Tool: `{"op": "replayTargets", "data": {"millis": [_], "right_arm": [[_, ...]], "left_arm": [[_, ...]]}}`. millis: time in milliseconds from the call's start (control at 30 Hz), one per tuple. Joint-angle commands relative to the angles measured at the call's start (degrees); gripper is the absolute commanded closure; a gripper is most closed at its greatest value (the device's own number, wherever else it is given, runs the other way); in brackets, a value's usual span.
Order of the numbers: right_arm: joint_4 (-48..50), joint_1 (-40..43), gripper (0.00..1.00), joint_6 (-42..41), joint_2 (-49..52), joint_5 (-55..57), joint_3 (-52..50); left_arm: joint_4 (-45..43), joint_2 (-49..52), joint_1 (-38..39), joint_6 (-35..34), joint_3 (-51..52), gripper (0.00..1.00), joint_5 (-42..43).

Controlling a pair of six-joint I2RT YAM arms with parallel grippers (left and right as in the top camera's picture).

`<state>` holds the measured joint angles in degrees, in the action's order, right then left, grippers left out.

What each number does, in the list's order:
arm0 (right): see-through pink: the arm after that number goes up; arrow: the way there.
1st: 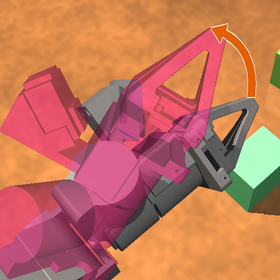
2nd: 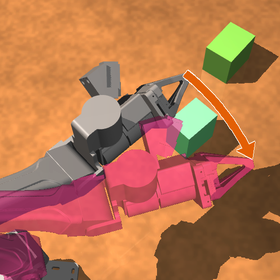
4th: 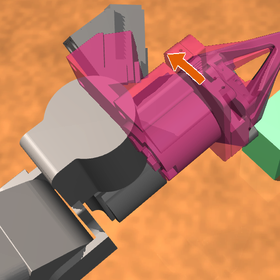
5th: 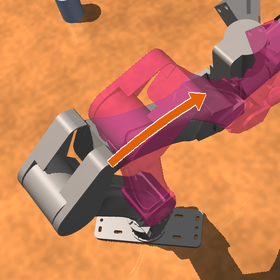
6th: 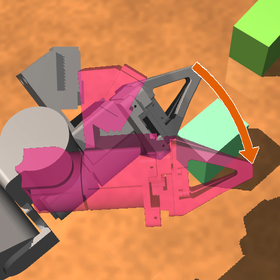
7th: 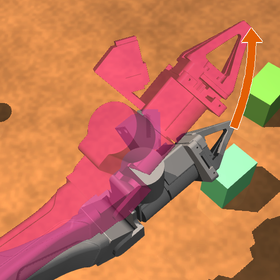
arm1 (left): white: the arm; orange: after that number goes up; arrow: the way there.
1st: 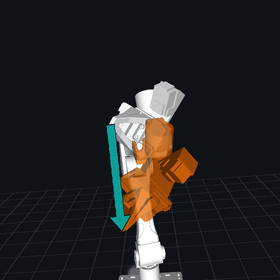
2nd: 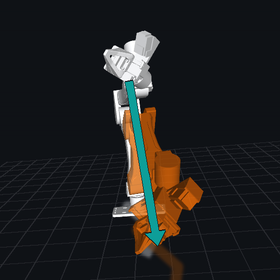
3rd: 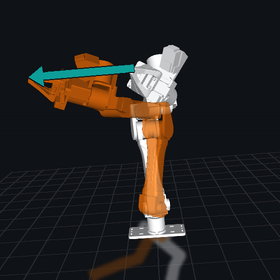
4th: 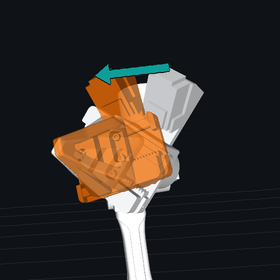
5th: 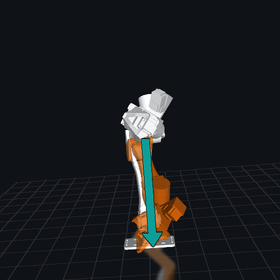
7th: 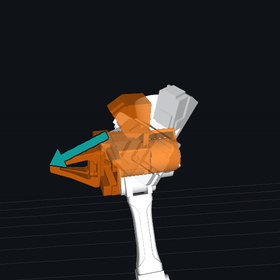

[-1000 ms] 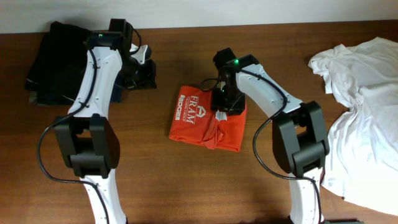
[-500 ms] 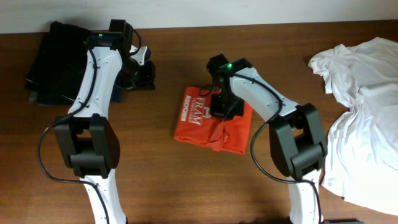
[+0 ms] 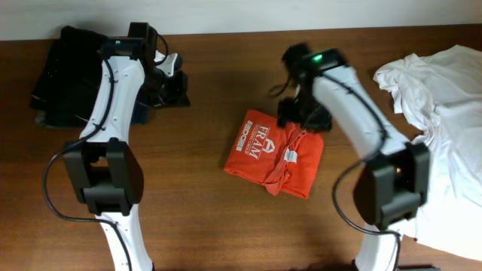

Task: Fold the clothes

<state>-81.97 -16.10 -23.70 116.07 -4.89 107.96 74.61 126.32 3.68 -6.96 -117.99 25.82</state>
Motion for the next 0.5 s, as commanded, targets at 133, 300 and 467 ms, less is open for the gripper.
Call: {"op": "replayTargets", "data": {"millis": [133,300,467], "right_arm": [[19.3,6.8,0.96,10.0,-1.2,-14.2,-15.3],[37.7,12.5,0.96,8.6,-1.2,-15.7,-32.7],[45.2,13.9,0.96,8.0,-1.2,-15.3,-40.7]], "left_arm": [[-3.0,-0.4,18.5,0.5,4.3,0.99,5.3],[-15.8,-0.4,22.9,-0.1,25.1,1.00,21.4],[-31.4,-0.4,23.8,-0.4,44.3,1.00,29.4]]}}
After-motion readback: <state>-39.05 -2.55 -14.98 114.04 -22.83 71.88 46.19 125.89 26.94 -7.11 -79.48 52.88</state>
